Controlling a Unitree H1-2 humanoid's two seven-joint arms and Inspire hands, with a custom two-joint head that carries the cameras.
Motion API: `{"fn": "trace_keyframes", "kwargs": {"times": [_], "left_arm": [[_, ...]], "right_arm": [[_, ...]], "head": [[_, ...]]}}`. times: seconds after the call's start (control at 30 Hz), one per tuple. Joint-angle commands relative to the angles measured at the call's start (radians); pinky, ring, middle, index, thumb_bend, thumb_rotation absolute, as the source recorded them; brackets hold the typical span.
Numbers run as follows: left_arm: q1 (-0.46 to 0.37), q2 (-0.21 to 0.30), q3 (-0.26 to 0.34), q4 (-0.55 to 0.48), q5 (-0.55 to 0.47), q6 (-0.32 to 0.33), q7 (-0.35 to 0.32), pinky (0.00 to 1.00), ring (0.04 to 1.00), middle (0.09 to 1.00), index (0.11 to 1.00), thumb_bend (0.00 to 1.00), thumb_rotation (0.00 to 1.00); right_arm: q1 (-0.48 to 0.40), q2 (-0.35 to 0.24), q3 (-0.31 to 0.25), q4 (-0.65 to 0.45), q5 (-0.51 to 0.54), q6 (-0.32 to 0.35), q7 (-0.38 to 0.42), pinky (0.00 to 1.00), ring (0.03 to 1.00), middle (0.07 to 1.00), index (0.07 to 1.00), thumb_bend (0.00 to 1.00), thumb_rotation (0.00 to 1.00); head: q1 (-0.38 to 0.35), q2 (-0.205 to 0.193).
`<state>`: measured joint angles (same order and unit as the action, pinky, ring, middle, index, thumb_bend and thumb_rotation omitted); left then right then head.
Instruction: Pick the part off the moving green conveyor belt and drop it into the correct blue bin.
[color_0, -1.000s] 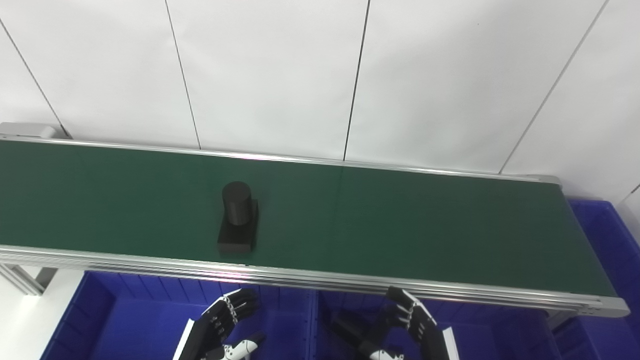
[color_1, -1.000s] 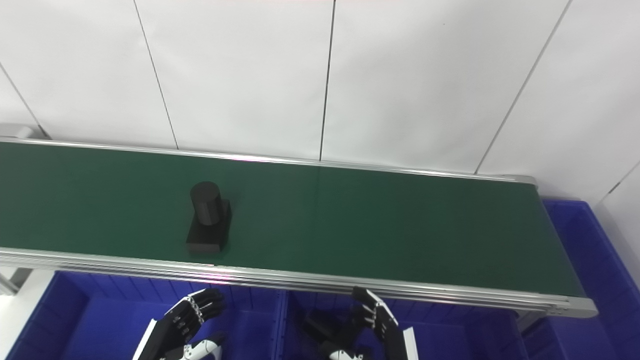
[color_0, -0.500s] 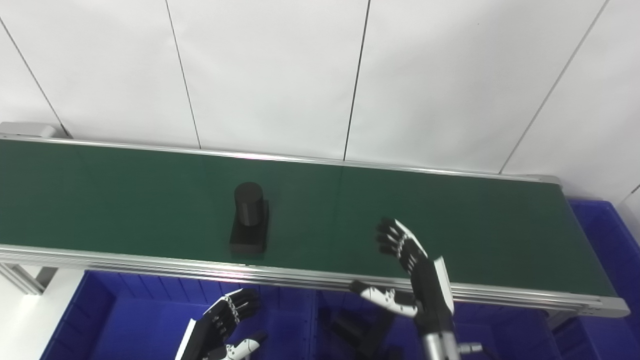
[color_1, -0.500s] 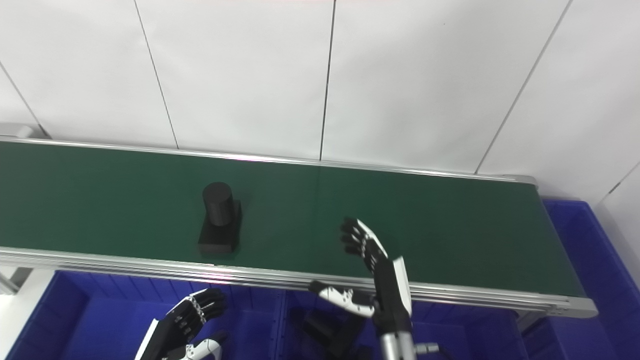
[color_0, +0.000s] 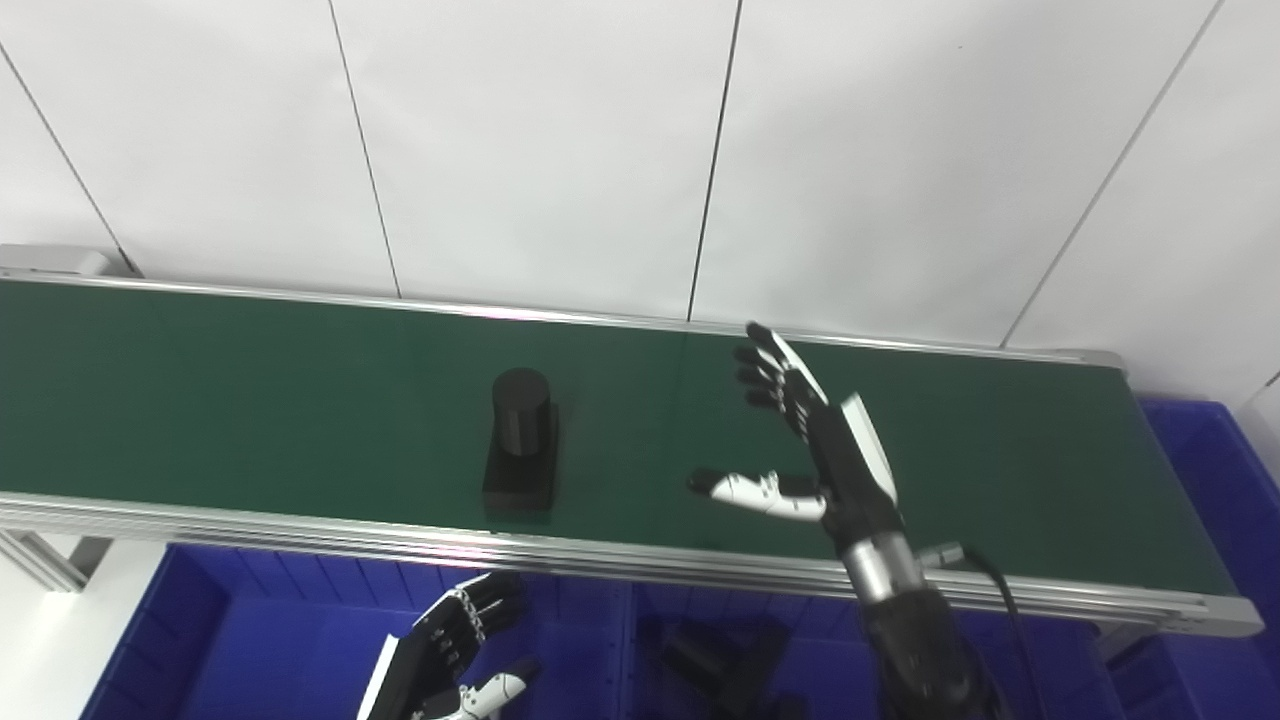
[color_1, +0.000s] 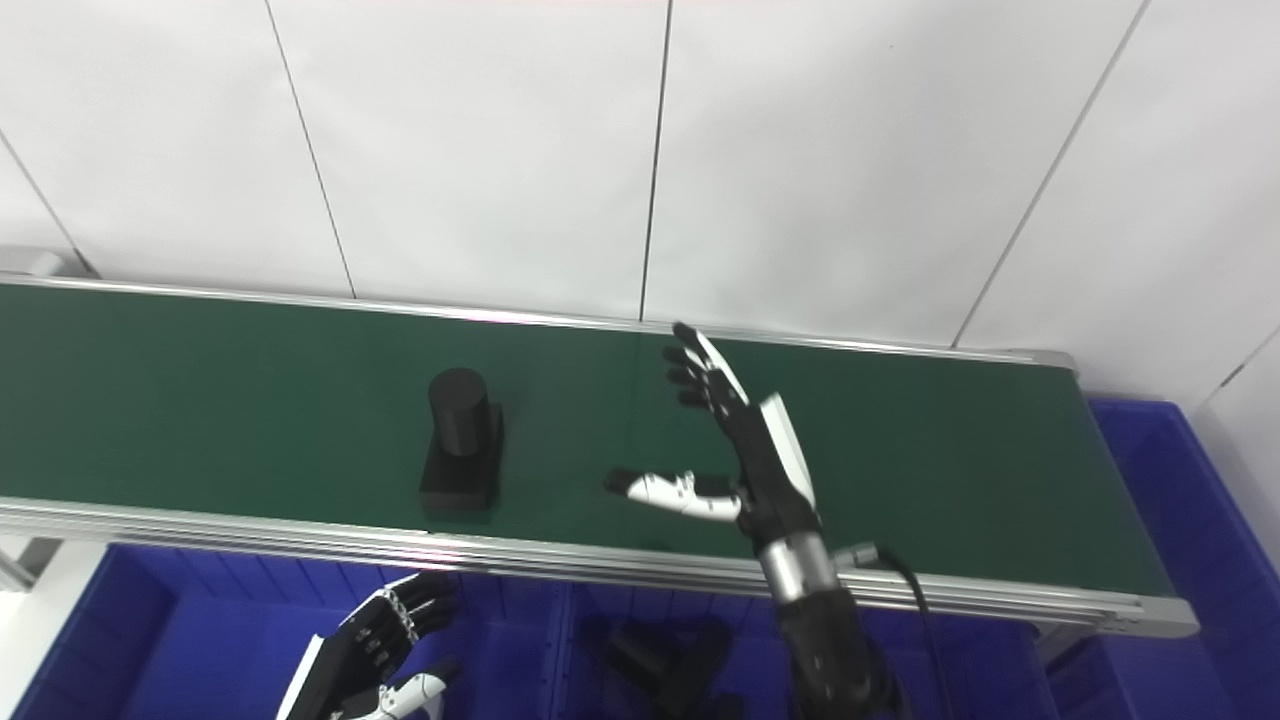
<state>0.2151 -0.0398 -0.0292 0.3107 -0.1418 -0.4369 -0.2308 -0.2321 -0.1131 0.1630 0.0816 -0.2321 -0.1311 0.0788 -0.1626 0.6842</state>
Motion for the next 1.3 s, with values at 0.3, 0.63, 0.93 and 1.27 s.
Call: {"fn": "trace_keyframes", "kwargs": {"times": [0.3,0.63,0.93,1.27], "left_arm": [[-0.018,-0.013,0.022,-0.020,0.010,-0.032,0.011,0.80,0.744,0.756,0.725,0.56,0.00],[-0.012,-0.012,0.018,-0.026,0.014,-0.032,0.019,0.80,0.740,0.753,0.727,0.55,0.00],[-0.006,-0.016,0.018,-0.030,0.012,-0.032,0.021,0.80,0.734,0.750,0.722,0.56,0.00],[0.001,-0.019,0.024,-0.034,0.011,-0.032,0.020,0.80,0.739,0.754,0.727,0.55,0.00]], "right_arm": [[-0.216,0.010,0.058,0.193,-0.015,0.009,0.074,0.84,0.916,0.952,1.000,0.94,0.36],[-0.304,0.043,0.134,0.320,-0.097,0.020,0.068,0.79,0.958,1.000,1.000,0.96,0.37],[-0.356,0.095,0.151,0.455,-0.125,-0.014,0.036,0.77,0.927,1.000,1.000,0.96,0.32],[-0.380,0.118,0.122,0.586,-0.106,-0.083,-0.034,0.77,0.899,0.958,0.995,0.92,0.28]], "head": [[0.026,-0.012],[0.034,-0.009],[0.055,-0.006],[0.068,-0.007]]}}
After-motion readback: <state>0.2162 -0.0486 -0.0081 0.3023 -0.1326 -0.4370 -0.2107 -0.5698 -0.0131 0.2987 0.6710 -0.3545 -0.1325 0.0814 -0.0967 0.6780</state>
